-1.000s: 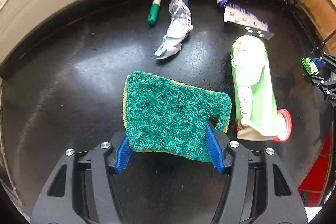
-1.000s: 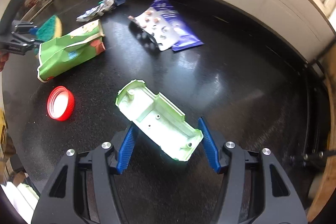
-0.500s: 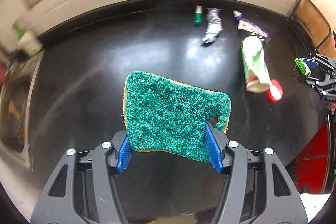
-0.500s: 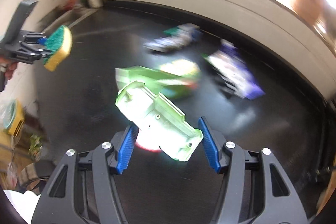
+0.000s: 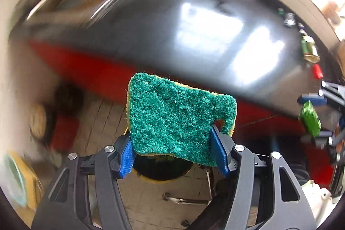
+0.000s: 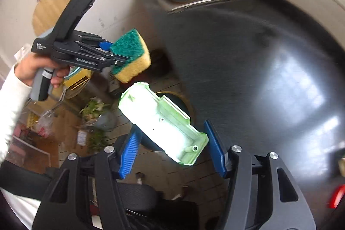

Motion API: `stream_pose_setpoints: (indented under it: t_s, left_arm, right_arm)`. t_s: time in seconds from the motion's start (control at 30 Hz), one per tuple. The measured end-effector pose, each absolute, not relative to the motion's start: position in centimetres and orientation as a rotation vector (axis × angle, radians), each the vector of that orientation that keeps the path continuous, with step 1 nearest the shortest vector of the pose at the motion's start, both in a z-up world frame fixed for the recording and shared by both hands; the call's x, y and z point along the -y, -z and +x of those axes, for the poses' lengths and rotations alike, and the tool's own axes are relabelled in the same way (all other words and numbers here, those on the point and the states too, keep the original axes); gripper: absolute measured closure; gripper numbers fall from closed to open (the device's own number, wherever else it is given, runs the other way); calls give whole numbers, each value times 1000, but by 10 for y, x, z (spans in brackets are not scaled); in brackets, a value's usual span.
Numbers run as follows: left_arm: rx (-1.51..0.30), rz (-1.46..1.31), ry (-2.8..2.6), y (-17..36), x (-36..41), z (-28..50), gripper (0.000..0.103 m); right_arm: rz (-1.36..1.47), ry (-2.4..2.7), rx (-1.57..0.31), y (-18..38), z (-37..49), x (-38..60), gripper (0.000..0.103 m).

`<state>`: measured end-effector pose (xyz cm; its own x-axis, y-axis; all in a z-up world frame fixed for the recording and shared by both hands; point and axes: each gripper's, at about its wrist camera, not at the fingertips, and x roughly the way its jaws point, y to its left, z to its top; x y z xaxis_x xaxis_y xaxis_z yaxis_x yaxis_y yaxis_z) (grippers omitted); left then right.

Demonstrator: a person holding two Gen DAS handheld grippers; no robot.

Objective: Collect trash
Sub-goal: 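Carry the sponge and pale green tray over the bin with both grippers, then open both grippers to drop the sponge and tray into the bin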

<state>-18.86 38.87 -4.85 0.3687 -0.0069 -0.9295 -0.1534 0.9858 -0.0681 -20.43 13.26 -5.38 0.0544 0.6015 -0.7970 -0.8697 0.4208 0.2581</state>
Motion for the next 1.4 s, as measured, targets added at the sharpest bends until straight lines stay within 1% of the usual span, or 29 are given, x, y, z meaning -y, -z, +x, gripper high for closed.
stream_pose_setpoints:
  t_s: [0.1, 0.2, 0.33, 0.53, 0.7, 0.9, 1.07, 1.27, 1.3, 1.33, 1.37, 1.4]
  left_arm:
    - [-1172, -259, -165, 87, -424, -227, 44]
    - [-1166, -363, -208, 128, -449, -250, 44]
    - [-1185, -396, -213, 173, -456, -254, 44]
    - [-1243, -481, -212, 229, -474, -239, 44]
    - [-1253, -528, -215, 251, -484, -239, 44]
    - [-1321, -567, -238, 287, -496, -246, 44]
    - [-1336, -564, -218, 293, -492, -242, 44]
    - [-1345, -573, -195, 305, -491, -233, 44]
    - [-1338, -578, -193, 306, -492, -232, 43]
    - [-1328, -583, -200, 305, -493, -231, 36]
    - [-1323, -583, -216, 304, -495, -230, 32]
    - [-1324, -583, -249, 302, -498, -230, 24]
  right_arm:
    - [-381, -1214, -1050, 84, -233, -175, 45]
    - [-417, -1221, -1104, 122, -244, -209, 45]
    - [-393, -1147, -1237, 178, -230, -232, 45]
    - [-437, -1094, -1308, 225, -222, -255, 45]
    - [-450, -1030, -1350, 247, -203, -262, 45]
    - [-549, -1041, -1396, 281, -203, -281, 45]
    - [-515, -1035, -1460, 304, -200, -283, 45]
    - [-500, -1046, -1477, 316, -200, -288, 45]
    - [-492, -1061, -1483, 316, -201, -289, 45]
    - [-481, -1094, -1490, 315, -203, -291, 44]
    - [-483, -1114, -1494, 314, -205, -291, 40]
    - [-498, -1125, -1493, 314, -208, -293, 34]
